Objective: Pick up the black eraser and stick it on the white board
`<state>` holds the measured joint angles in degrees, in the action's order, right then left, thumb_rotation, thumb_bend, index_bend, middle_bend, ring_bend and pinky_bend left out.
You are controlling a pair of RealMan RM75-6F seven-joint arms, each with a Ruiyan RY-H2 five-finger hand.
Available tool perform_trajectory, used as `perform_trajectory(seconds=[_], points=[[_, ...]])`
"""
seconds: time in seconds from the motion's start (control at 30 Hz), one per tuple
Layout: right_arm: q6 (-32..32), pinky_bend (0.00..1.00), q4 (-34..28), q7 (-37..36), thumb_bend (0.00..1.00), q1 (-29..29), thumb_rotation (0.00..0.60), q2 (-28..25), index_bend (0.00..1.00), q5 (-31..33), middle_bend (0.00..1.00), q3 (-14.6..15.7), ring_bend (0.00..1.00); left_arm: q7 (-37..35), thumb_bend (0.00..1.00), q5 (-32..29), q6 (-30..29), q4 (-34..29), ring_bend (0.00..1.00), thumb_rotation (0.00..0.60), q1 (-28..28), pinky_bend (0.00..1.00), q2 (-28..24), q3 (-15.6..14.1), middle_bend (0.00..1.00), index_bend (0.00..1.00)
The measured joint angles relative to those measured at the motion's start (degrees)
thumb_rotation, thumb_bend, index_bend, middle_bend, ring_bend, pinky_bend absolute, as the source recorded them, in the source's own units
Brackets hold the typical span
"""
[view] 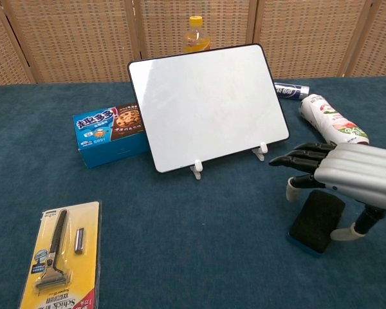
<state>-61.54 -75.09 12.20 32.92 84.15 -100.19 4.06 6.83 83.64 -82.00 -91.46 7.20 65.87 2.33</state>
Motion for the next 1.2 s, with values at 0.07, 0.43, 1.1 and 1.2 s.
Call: perform_trajectory(seconds=[0.07,0.43,1.1,1.2], points=[[0.0,0.02,0.1,0.1,0.10,0.0,0.600,0.1,0.34,0.0,0.03,0.0,0.00,0.0,0.12,0.0,0.0,0.0,0.00,0.600,0.0,0.00,0.0,0.0,0.00,0.00],[0.4,0.02,0.7,1.2,0.10,0.2,0.600,0.8,0.38,0.6,0.03,0.3,0.00,-0.6,0.12,0.2,0.0,-0.1,0.00,0.600,0.0,0.00,-0.2,-0.1,0.00,0.00],[-0.2,0.02,1.4,1.7,0.13,-0.1,0.600,1.4,0.53,0.9,0.03,0.9,0.00,-1.5,0.12,0.4,-0.1,-0.1,0.00,0.600,0.0,0.00,-0.5,-0.1,0.00,0.00],[-1.0,0.02,1.5,1.9,0.13,-0.3,0.600,1.3,0.54,0.8,0.04,0.7,0.00,-1.7,0.12,0.4,-0.1,-0.2,0.00,0.600,-0.1,0.00,-0.5,-0.1,0.00,0.00]])
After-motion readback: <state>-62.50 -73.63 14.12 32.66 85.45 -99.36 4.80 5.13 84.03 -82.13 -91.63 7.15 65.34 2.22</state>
